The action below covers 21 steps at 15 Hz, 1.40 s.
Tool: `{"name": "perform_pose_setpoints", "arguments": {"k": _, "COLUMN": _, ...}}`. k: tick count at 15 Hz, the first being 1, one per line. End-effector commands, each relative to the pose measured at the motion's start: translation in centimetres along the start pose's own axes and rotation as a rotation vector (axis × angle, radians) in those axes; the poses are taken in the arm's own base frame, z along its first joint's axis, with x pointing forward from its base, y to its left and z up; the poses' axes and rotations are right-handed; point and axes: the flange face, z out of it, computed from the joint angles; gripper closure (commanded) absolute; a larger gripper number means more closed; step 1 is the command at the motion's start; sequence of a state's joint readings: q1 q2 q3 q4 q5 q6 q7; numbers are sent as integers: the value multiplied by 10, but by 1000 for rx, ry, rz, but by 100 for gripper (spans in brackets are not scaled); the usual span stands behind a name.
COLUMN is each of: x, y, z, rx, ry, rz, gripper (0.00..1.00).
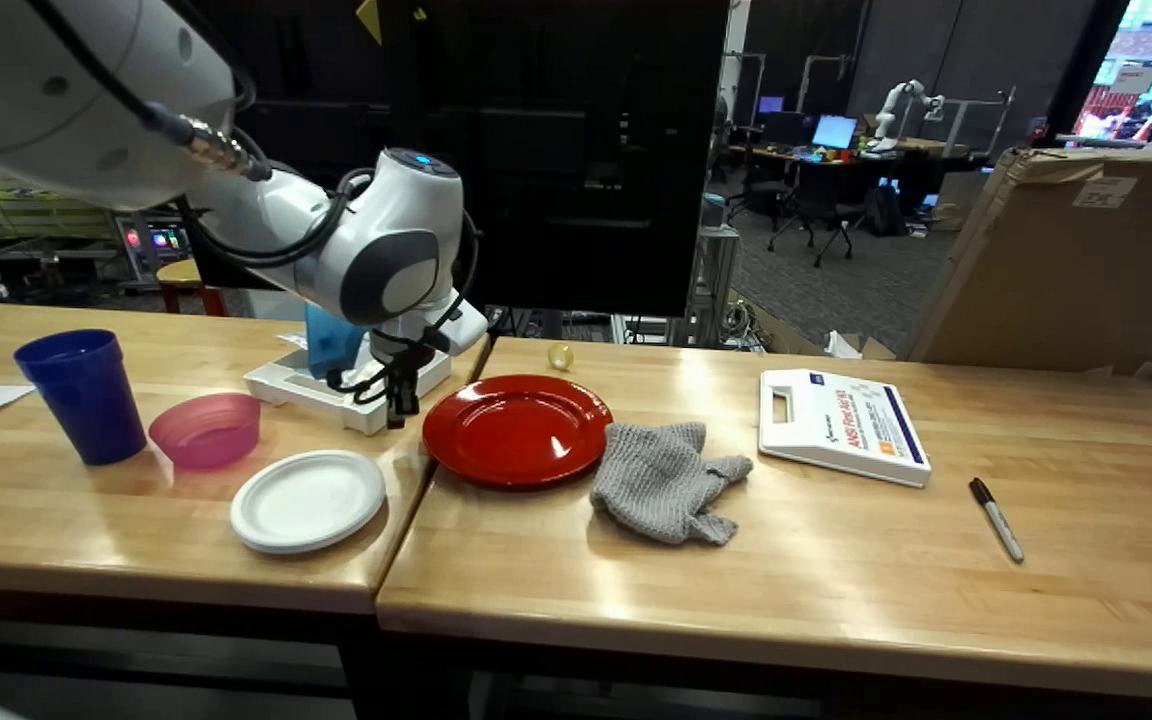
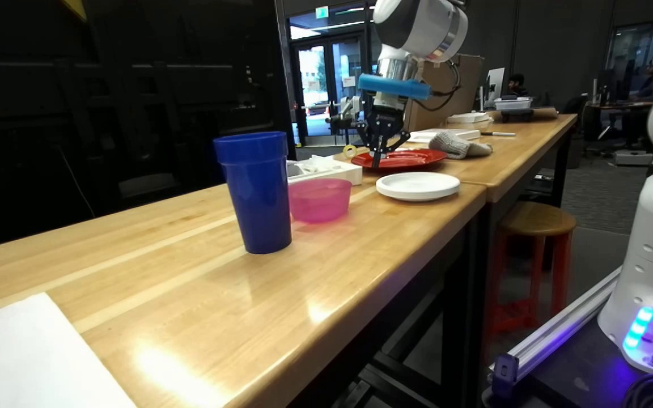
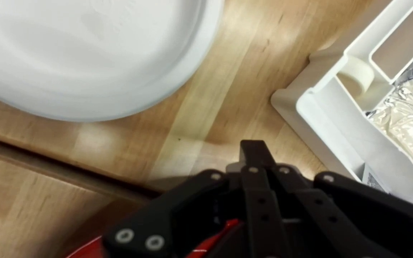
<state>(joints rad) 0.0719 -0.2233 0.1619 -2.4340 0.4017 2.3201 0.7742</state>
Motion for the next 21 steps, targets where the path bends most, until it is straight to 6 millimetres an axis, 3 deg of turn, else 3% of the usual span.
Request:
{"name": "perform_pose_setpoints", "arguments": {"k": 1, "x": 6, "y": -7, "z": -6, "rx": -8, "ry": 7, "rz": -22, "gripper": 100}}
{"name": "perform_pose_setpoints", "arguments": {"k": 7, "x": 12, "y": 1, "z": -14, "rx": 17, "ry": 22, "rz": -5, "gripper": 100}}
{"name": "perform_pose_setpoints", "arguments": {"k": 21, "x": 9, "y": 5, "z": 8, "rx": -11, "ry": 3, "rz": -8, "gripper": 100}}
